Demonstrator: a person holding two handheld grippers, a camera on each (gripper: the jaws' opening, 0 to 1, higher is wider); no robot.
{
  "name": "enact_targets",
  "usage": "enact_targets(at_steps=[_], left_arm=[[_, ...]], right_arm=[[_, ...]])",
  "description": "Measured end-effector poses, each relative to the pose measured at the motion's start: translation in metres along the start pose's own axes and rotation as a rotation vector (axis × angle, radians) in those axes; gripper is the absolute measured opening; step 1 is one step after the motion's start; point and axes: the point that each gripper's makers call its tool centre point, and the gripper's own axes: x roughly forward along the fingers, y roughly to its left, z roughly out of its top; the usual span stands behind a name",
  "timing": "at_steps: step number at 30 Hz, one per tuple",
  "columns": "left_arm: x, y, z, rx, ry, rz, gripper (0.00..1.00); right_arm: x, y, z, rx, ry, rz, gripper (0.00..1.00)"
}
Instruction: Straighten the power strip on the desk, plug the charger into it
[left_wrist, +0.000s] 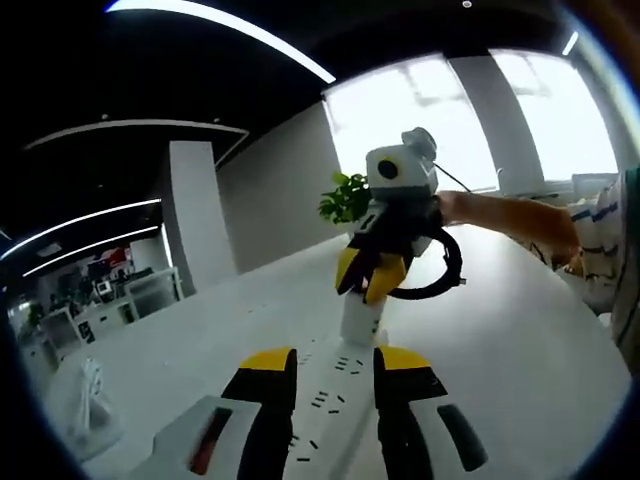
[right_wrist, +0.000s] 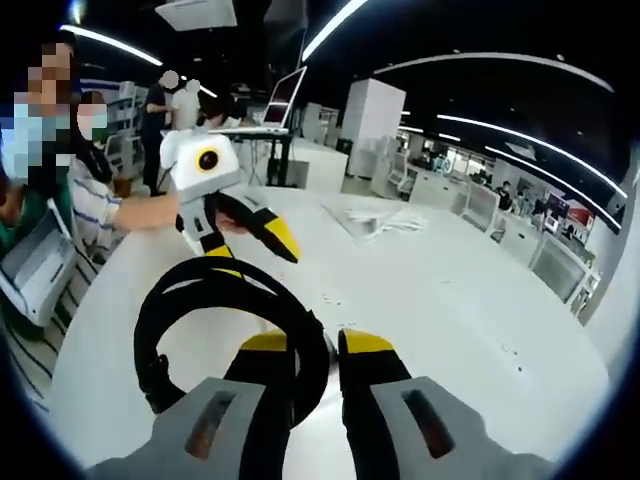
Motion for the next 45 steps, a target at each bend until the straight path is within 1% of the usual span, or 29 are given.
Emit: enact_targets(at_steps=[2,5,6,7,8,9,12,14,15,17,22,26,30,32,34,39,41,43,45], left_arm=[[0.000,0.000,0.001,-0.003,-0.004,0.000,0.31],[-0.001,0.000,0.002,-0.007,-0.007,-0.002,0.31],[-0.001,0.000,0.002,-0.006,-0.007,-0.003,0.31],[-0.001,0.000,0.002,-0.006,-0.007,-0.003,0.31],[-0.001,0.000,0.002,-0.005,-0.007,-0.003,0.31],[-0.001,-0.001,0.003,-0.004,-0.007,-0.004,0.31],[-0.001,-0.001,0.003,-0.002,-0.006,-0.005,0.31],[-0.002,0.000,0.003,0.000,-0.004,0.006,0.31],[-0.002,0.001,0.003,0.006,-0.002,0.015,0.31],[-0.003,0.002,0.001,0.020,0.011,0.025,0.31],[-0.002,0.005,-0.004,-0.001,0.027,0.036,0.35],[-0.003,0.008,-0.008,-0.007,0.045,0.048,0.34],[-0.004,0.008,-0.004,-0.009,0.030,0.049,0.31],[-0.003,0.007,-0.003,-0.012,0.027,0.047,0.32],[-0.003,0.007,-0.005,-0.008,0.033,0.046,0.32],[-0.003,0.007,-0.008,-0.008,0.044,0.050,0.32],[-0.002,0.007,-0.007,-0.012,0.041,0.048,0.32],[-0.002,0.007,-0.007,-0.018,0.038,0.047,0.32],[-0.001,0.006,-0.007,-0.019,0.037,0.045,0.32]], right_arm=[[-0.003,0.002,0.000,-0.032,0.028,-0.004,0.15],[-0.008,0.004,0.009,-0.047,0.036,-0.001,0.16],[-0.009,0.006,0.010,-0.053,0.048,0.008,0.16],[-0.010,0.008,0.009,-0.064,0.077,0.017,0.16],[-0.010,0.011,0.006,-0.093,0.130,0.025,0.16],[-0.010,0.012,0.002,-0.102,0.166,0.024,0.17],[-0.007,0.011,-0.007,-0.171,0.275,0.014,0.20],[-0.006,0.009,-0.012,-0.208,0.332,0.001,0.22],[-0.003,0.008,-0.010,-0.217,0.329,-0.003,0.22],[0.000,0.009,-0.008,-0.223,0.345,-0.001,0.22],[0.005,0.006,-0.013,-0.290,0.435,0.009,0.23],[0.007,0.007,-0.014,-0.348,0.502,0.009,0.23],[0.010,0.006,-0.014,-0.345,0.543,0.011,0.22],[0.009,0.005,-0.015,-0.337,0.553,0.019,0.22],[0.008,0.006,-0.017,-0.361,0.554,0.042,0.21],[0.005,0.001,-0.020,-0.287,0.554,0.097,0.21],[0.006,-0.001,-0.020,-0.276,0.556,0.105,0.21],[0.007,-0.001,-0.020,-0.272,0.573,0.119,0.21],[0.008,0.001,-0.021,-0.288,0.616,0.129,0.21]])
